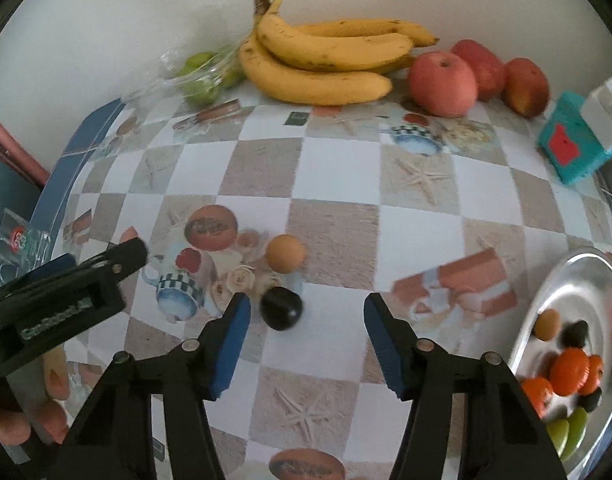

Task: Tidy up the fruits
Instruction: 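Close the right tool on the last dark plum, then lift the plum with the right tool while the left tool grasps the small brown kiwi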

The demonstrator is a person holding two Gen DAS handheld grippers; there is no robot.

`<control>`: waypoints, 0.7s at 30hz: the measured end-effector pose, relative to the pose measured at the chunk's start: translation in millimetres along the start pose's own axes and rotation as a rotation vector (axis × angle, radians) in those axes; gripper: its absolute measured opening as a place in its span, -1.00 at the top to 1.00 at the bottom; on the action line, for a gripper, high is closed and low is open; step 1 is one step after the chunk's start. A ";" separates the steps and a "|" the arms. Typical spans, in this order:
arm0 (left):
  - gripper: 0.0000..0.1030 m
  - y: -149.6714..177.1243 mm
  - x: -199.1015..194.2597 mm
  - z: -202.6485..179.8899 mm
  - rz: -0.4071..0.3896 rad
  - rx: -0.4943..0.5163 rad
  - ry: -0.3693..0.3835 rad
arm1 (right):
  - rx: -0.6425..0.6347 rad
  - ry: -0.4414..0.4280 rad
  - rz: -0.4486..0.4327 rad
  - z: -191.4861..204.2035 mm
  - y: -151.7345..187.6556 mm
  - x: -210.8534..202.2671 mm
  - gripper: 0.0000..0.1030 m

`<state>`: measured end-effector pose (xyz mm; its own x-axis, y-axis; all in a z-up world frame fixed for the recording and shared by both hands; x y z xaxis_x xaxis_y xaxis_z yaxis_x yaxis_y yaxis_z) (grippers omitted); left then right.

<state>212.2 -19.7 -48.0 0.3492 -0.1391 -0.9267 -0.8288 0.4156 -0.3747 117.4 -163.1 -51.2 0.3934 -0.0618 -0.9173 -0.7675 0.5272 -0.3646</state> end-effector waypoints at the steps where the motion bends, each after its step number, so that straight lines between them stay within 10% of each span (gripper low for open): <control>1: -0.87 0.7 3.3 1.1 0.007 -0.001 -0.003 | -0.012 -0.005 0.007 3.7 -0.3 4.4 -0.05; 21: -0.86 2.2 3.1 12.8 0.013 -0.020 -0.043 | -0.021 -0.045 0.051 11.2 -0.1 20.7 0.48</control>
<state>217.1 -7.7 -51.4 0.3562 -0.0944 -0.9296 -0.8421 0.3988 -0.3632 131.2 -155.0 -68.4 0.3756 0.0033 -0.9268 -0.7976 0.5104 -0.3214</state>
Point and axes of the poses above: each gripper's, at about its wrist camera, not at the fingertips, and x roughly the way its jaws point, z to its left, y to its underside, the point moved 2 cm from there along x, roughly the way its jaws point, and after that the axes turned 6 degrees about x, right-handed, at the moved point
